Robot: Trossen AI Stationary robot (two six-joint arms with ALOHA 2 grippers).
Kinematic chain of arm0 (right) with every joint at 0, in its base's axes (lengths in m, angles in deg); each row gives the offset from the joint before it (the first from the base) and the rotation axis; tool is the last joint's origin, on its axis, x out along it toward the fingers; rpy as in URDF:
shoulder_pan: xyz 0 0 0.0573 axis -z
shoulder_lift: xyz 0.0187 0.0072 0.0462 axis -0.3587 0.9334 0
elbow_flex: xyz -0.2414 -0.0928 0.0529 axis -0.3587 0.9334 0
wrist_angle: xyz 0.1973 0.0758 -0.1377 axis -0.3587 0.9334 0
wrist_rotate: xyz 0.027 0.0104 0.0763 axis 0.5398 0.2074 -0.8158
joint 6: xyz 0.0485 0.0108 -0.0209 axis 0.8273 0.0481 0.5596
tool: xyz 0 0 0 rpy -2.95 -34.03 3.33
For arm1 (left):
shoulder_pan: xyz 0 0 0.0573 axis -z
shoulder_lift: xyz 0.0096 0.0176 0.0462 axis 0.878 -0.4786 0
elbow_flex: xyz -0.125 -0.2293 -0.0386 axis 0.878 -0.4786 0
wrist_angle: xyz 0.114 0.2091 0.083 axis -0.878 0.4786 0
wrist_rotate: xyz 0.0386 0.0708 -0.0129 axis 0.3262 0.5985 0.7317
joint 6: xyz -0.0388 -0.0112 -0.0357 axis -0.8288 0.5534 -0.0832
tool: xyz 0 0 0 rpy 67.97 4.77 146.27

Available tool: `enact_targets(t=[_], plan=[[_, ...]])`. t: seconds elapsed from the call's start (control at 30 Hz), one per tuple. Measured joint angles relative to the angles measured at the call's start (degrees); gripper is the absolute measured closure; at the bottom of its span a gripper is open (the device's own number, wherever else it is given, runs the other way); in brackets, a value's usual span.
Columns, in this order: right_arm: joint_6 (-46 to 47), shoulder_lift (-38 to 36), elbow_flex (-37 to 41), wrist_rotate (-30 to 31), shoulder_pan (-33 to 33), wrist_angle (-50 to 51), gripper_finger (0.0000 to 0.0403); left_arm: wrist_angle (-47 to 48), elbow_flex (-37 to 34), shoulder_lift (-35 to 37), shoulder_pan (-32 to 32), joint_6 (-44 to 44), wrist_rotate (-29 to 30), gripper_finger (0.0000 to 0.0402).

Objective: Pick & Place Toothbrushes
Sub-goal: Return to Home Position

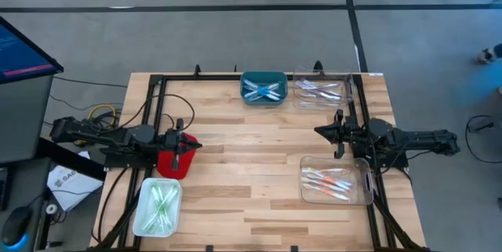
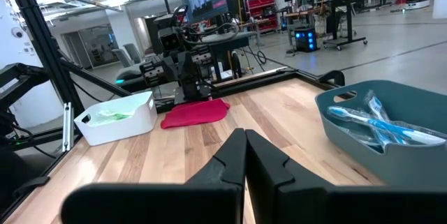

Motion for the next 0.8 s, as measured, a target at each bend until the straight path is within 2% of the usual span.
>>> enact_targets(t=[0.8], plan=[[0.0,0.0,0.0,0.0,0.0,0.0,0.0403,-1.2,0.0,0.0,0.0,0.0,0.0,0.0400]])
